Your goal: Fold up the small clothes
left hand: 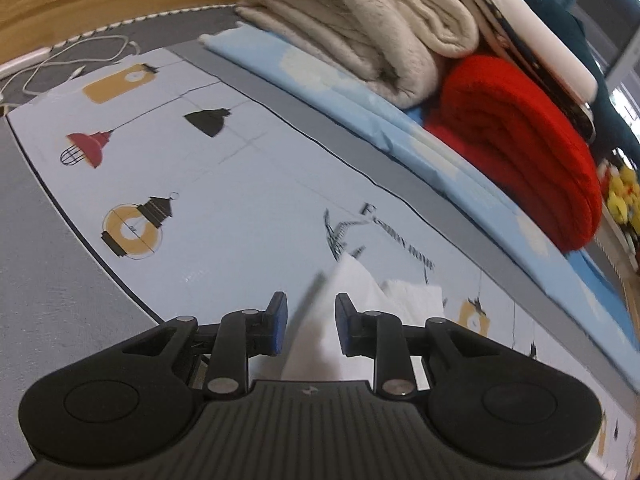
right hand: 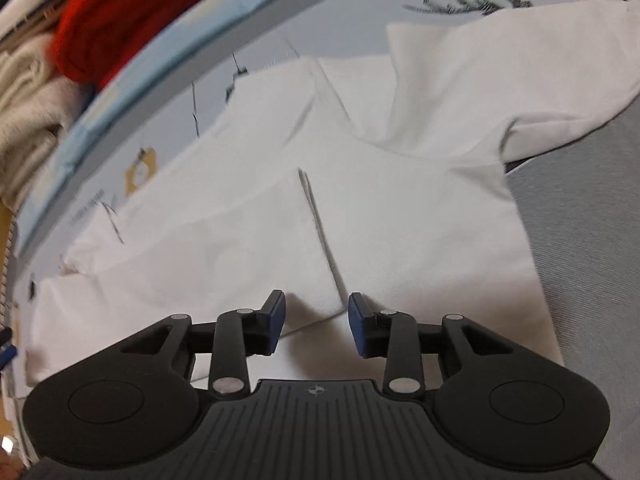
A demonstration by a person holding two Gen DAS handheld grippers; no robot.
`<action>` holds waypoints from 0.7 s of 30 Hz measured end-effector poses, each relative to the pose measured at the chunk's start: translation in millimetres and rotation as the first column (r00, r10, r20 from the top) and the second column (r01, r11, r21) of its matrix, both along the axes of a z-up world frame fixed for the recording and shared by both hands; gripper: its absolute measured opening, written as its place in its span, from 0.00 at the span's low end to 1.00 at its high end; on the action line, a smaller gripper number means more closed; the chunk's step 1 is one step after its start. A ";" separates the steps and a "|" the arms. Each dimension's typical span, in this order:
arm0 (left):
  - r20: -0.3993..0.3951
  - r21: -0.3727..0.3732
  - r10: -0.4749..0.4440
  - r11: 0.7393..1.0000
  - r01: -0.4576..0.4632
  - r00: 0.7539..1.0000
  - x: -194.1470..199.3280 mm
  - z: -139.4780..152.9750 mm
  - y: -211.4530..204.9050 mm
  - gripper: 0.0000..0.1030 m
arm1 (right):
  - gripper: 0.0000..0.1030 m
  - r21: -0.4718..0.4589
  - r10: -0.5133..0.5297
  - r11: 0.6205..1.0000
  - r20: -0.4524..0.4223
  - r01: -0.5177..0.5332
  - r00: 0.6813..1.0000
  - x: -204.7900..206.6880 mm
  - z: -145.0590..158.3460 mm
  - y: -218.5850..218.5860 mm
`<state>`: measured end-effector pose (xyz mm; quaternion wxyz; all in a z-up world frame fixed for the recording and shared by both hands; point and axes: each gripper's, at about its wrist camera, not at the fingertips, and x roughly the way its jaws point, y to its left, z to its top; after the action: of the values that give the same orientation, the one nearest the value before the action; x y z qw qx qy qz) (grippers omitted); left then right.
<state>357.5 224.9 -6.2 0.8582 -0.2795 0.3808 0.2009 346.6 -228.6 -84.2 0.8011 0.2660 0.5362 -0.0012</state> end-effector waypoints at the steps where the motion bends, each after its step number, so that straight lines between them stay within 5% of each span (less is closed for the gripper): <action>1: 0.002 0.001 0.007 1.000 -0.007 1.000 0.9 0.5 2.9 0.28 | 0.33 -0.007 0.012 1.000 0.000 -0.012 1.000 2.1 -2.1 3.6; 3: 0.005 0.009 0.013 1.000 -0.013 1.000 2.8 1.7 7.2 0.28 | 0.15 -0.054 0.054 0.997 0.027 -0.052 0.998 5.0 0.0 13.1; 7: 0.004 0.011 0.010 1.000 -0.010 1.000 4.9 0.2 11.1 0.28 | 0.08 -0.071 0.103 0.993 0.161 -0.092 0.982 7.3 21.4 18.7; 9: 0.002 0.013 0.001 1.000 -0.001 1.000 5.4 -0.9 9.8 0.28 | 0.07 -0.103 0.124 0.990 0.324 -0.095 0.938 0.1 53.2 18.1; 11: 0.002 0.015 -0.017 1.000 0.017 1.000 6.0 -1.8 6.6 0.28 | 0.07 -0.157 0.135 0.986 0.496 -0.064 0.858 -11.5 87.6 13.0; 13: 0.001 0.018 -0.033 0.999 0.033 0.999 6.4 -2.4 3.0 0.28 | 0.07 -0.190 0.105 0.982 0.569 0.006 0.815 -17.8 104.2 -2.1; 17: -0.008 0.016 -0.080 0.997 0.081 0.997 8.9 -6.6 -6.2 0.28 | 0.07 -0.293 -0.001 0.948 0.386 0.123 0.922 0.6 73.9 -37.6; 21: -0.025 0.008 -0.136 0.991 0.136 0.990 12.9 -13.4 -15.4 0.28 | 0.07 -0.262 -0.032 0.954 0.392 0.145 0.919 0.7 72.7 -51.3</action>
<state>370.4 209.5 -19.6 0.8665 -0.2462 0.4084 0.1474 347.3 -279.9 -11.5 0.9195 0.1668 0.3503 -0.0633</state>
